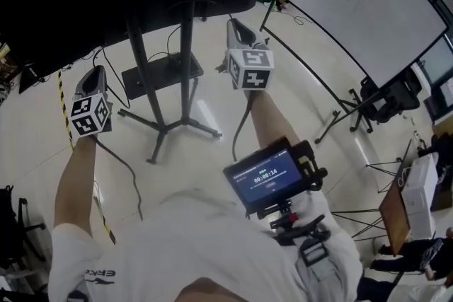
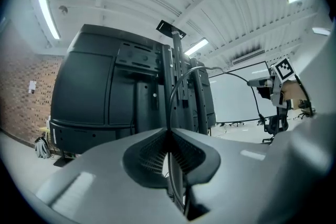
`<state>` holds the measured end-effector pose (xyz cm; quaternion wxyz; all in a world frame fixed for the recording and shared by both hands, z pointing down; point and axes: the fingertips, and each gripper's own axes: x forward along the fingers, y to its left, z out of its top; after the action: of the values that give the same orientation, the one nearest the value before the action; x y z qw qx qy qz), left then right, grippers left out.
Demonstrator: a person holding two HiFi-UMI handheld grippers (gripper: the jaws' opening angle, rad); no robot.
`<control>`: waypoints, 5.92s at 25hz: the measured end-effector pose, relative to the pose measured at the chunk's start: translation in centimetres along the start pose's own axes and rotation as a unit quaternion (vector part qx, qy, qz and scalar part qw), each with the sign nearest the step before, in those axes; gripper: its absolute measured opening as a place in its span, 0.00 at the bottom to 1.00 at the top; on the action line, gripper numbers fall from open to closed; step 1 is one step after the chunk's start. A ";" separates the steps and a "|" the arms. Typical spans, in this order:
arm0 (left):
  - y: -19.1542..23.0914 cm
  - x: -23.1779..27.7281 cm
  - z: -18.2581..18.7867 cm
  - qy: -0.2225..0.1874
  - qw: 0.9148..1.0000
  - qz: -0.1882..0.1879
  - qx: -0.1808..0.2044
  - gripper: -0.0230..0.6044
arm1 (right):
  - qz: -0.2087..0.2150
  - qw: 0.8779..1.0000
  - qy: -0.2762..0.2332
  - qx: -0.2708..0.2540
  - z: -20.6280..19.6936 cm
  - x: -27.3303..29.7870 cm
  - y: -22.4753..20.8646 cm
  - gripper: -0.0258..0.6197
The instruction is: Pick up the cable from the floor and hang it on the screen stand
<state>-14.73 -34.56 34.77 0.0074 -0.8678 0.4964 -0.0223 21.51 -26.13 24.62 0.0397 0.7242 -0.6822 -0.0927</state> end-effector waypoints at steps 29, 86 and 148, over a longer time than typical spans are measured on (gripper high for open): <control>-1.8 7.0 11.8 -0.030 0.998 0.038 0.040 0.06 | 0.027 0.998 -0.056 -0.009 1.9 8.6 -5.7 0.09; 7.7 17.9 27.9 0.012 0.986 0.159 0.052 0.06 | 0.052 0.983 -0.112 -0.134 13.4 27.7 -4.9 0.09; 3.3 15.3 18.7 -0.098 0.987 0.115 0.052 0.07 | 0.096 0.994 -0.021 -0.056 2.8 22.3 0.4 0.09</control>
<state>-8.97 -49.58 16.41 0.1039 -0.8014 0.5878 0.0381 21.77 -48.13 20.14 0.0751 0.6498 -0.7430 -0.1417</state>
